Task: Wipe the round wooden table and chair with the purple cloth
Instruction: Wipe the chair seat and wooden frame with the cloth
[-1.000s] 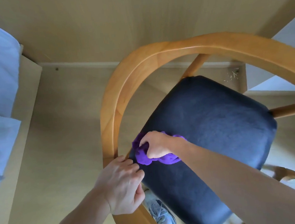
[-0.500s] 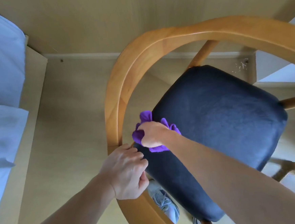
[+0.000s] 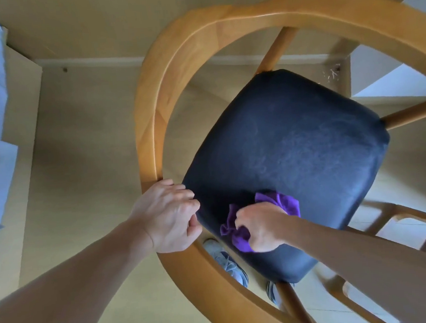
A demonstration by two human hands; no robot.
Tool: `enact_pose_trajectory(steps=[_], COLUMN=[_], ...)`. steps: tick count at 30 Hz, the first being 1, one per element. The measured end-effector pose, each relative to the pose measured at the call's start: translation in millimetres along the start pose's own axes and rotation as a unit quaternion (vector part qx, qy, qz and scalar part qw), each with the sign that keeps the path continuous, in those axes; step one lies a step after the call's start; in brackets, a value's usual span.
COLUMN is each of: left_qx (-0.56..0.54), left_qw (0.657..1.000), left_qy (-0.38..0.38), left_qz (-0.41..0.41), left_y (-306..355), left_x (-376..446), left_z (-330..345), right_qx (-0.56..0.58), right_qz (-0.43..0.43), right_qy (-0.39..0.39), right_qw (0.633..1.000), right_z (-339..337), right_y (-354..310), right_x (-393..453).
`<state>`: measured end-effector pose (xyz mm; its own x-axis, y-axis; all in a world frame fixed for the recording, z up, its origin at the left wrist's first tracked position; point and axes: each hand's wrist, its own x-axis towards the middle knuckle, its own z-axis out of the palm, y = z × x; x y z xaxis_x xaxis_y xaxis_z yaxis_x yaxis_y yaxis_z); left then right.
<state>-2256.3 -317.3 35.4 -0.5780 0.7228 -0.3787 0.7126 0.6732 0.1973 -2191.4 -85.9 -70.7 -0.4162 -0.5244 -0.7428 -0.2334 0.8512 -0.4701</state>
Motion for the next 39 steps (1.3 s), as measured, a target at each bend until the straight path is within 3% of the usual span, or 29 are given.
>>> enact_pose_trajectory(steps=[3,5,8,11,14,19,21,24,27,30,32,36,39], left_qx=[0.006,0.016,0.029,0.023,0.011,-0.025,-0.058,-0.067,-0.069,-0.063,-0.061,-0.052,-0.047], left_qw=[1.000,0.999,0.996,0.991,0.979,0.958,0.957,0.961,0.958,0.957,0.957,0.959,0.962], left_qy=[0.012,0.020,0.037,0.070,0.127,0.167,0.161,0.128,0.123,0.140,0.149,0.132,0.118], left_qz=[-0.013,-0.028,-0.070,-0.114,-0.159,-0.232,-0.235,-0.236,-0.249,-0.244,-0.240,-0.243,-0.242], left_y=[2.7,3.0,7.0,13.0,32.9,106.1,149.6,203.9,209.3,204.2,203.8,205.4,206.7], left_x=[-1.7,-2.0,-3.3,-9.7,-16.4,-23.3,-28.4,-35.6,-36.6,-36.9,-35.4,-34.9,-35.9], left_z=[0.7,1.7,4.7,11.6,22.0,39.8,52.0,70.7,76.3,77.3,77.3,74.1,74.9], right_qx=[0.145,0.230,0.166,0.008,-0.101,-0.118,-0.040,0.061,0.118,0.018,-0.065,-0.250,-0.262], right_qz=[0.017,0.029,0.042,-0.052,-0.112,-0.073,-0.039,-0.055,-0.083,-0.083,-0.133,-0.242,-0.238], right_qy=[0.181,0.227,0.186,0.088,0.003,-0.066,-0.049,0.082,0.141,0.118,0.119,-0.009,-0.037], right_qw=[0.973,0.946,0.968,0.995,0.989,0.988,0.997,0.993,0.979,0.989,0.982,0.937,0.935], right_z=[-4.2,2.9,26.8,63.0,85.2,72.6,59.0,44.4,46.8,63.5,73.9,102.5,106.9], right_y=[-4.9,-17.3,-29.4,-11.6,28.1,63.2,53.4,29.0,-2.2,-17.9,-12.5,17.7,43.4], right_x=[19.7,35.1,41.1,10.7,-40.8,-90.3,-87.8,-60.7,-22.5,5.8,2.1,-48.4,-76.1])
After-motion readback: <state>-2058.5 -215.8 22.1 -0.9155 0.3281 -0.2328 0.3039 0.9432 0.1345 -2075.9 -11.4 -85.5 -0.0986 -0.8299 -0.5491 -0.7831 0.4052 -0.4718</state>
